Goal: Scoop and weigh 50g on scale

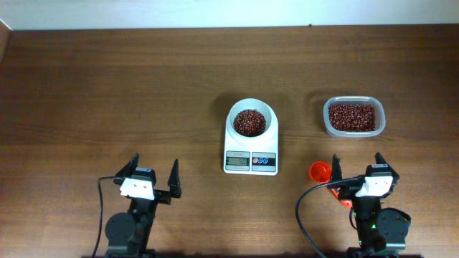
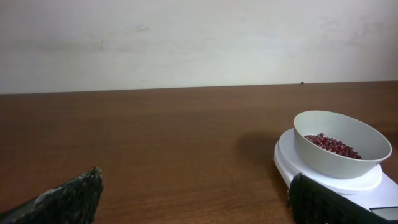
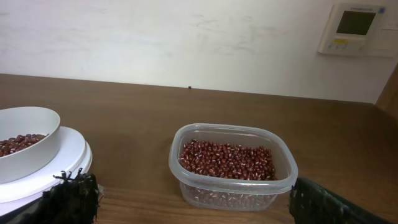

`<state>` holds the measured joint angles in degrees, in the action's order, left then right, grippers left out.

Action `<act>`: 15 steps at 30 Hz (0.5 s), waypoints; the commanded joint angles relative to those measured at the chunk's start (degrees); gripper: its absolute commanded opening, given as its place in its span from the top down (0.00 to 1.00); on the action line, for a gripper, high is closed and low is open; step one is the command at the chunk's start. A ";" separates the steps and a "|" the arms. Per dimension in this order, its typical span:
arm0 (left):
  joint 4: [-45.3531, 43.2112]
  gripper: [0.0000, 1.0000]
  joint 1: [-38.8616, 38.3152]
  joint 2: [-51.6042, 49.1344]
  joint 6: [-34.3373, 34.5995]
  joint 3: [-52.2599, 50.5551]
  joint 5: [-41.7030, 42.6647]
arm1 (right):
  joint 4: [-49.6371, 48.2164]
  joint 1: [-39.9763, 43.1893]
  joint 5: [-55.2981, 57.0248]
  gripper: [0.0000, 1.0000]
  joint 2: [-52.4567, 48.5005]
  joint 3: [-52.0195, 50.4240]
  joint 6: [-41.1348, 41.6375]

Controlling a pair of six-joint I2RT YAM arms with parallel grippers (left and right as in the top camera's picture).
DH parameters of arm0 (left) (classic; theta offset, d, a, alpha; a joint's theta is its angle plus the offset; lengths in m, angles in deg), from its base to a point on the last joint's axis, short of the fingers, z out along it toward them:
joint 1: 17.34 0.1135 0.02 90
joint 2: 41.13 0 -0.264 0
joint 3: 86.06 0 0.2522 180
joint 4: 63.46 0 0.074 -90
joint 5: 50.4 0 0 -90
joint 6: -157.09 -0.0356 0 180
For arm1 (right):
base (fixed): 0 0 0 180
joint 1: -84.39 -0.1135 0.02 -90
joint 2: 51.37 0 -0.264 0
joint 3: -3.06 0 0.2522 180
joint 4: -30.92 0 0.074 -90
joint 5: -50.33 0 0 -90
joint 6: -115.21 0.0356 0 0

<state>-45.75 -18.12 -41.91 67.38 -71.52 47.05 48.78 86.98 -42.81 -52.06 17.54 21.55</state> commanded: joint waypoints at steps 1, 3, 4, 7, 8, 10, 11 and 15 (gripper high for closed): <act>0.42 0.01 0.35 0.50 0.33 -0.24 -0.44 | 0.13 0.07 -0.83 0.01 0.50 -0.39 -0.42; 0.35 0.01 0.35 0.50 0.33 -0.24 -0.46 | 0.13 0.07 -0.83 0.01 0.50 -0.39 -0.42; 0.20 0.01 0.35 0.33 0.33 -0.24 -0.44 | 0.13 0.07 -0.83 0.01 0.50 -0.39 -0.42; 0.15 0.01 0.35 0.15 0.35 -0.24 -0.44 | 0.13 0.07 -0.85 0.01 0.50 -0.39 -0.42; 0.15 0.01 0.35 0.15 0.33 -0.24 -0.44 | 0.13 0.07 -0.83 0.01 0.50 -0.39 -0.42; 0.15 0.01 0.35 0.15 0.33 -0.24 -0.44 | 0.13 0.07 -0.85 0.01 0.50 -0.39 -0.42; 0.15 0.01 0.35 0.15 0.33 -0.24 -0.44 | 0.13 0.07 -0.85 0.01 0.50 -0.39 -0.42; 0.15 0.01 0.35 0.15 0.35 -0.24 -0.44 | 0.13 0.07 -0.83 0.01 0.50 -0.39 -0.42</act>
<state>-45.75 -18.12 -41.93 67.38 -71.52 47.05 48.78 86.98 -42.79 -52.06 17.54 21.52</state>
